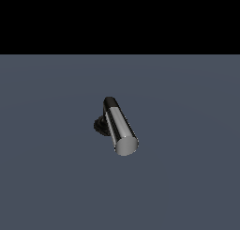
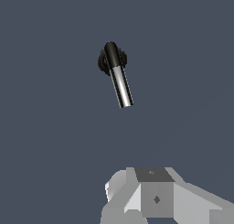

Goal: Turn on the faucet by rotating a designated handle.

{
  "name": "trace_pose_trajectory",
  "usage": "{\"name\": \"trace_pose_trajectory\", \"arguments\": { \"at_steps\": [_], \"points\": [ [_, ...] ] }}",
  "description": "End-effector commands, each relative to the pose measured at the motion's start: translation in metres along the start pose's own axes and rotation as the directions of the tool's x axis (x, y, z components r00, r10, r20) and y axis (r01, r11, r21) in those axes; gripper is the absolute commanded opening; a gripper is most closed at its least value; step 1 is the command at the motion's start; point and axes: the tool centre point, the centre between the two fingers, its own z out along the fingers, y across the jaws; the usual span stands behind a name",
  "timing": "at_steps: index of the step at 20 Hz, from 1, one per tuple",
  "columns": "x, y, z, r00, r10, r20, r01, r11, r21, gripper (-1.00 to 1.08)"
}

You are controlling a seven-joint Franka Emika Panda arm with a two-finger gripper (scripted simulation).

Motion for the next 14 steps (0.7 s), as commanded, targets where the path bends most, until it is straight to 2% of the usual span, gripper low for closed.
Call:
{"name": "trace_pose_trajectory", "arguments": {
  "at_steps": [1, 8, 14],
  "points": [
    [0.000, 0.000, 0.000, 1.000, 0.000, 0.000, 0.000, 1.000, 0.000, -1.00],
    [0.001, -0.001, 0.012, 1.000, -0.011, 0.001, 0.011, 1.000, 0.000, -1.00],
    [0.005, -0.003, 0.041, 0.999, -0.039, 0.004, 0.039, 0.999, 0.001, -1.00]
  ]
}}
